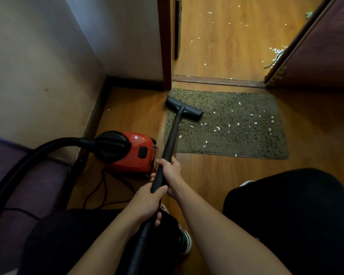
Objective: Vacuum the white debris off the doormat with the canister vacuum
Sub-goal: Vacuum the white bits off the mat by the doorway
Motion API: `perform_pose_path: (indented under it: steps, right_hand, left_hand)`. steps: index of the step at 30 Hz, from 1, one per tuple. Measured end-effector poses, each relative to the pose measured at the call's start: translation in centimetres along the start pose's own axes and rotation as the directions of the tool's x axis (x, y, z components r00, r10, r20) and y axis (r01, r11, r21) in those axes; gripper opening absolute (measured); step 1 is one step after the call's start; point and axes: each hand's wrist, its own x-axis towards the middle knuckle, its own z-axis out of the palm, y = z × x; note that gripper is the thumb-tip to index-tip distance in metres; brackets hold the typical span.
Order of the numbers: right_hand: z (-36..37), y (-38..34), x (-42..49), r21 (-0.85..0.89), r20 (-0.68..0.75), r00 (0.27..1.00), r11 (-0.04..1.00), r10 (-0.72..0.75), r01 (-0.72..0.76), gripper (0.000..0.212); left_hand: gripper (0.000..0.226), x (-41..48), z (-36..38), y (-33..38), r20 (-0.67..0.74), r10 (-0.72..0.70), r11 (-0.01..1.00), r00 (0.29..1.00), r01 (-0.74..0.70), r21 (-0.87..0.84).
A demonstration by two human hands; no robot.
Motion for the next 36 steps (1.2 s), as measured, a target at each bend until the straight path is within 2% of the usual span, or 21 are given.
perform_pose_path:
  steps: [14,30,36]
  right_hand:
    - [-0.1,3.2,-3.2,0.001,-0.023,1.0,1.0,-0.002,0.002,0.038]
    - [0.2,-2.1,1.4,-0.004,-0.055,0.998,1.0,-0.021,0.02,0.011]
    - [-0.6,-3.0,2.7,-0.01,-0.074,0.997,0.999,-0.034,0.033,0.011]
  left_hand:
    - [0.018,-3.2,-0.9,-3.1,0.039,0.002,1.0,0.999,-0.003,0.026]
    - [0.021,1.8,0.1,1.9,0.039,0.026,1.0,0.999,-0.026,0.003]
    - [0.022,3.0,1.1,2.8,0.038,0.033,0.999,0.999,-0.034,0.014]
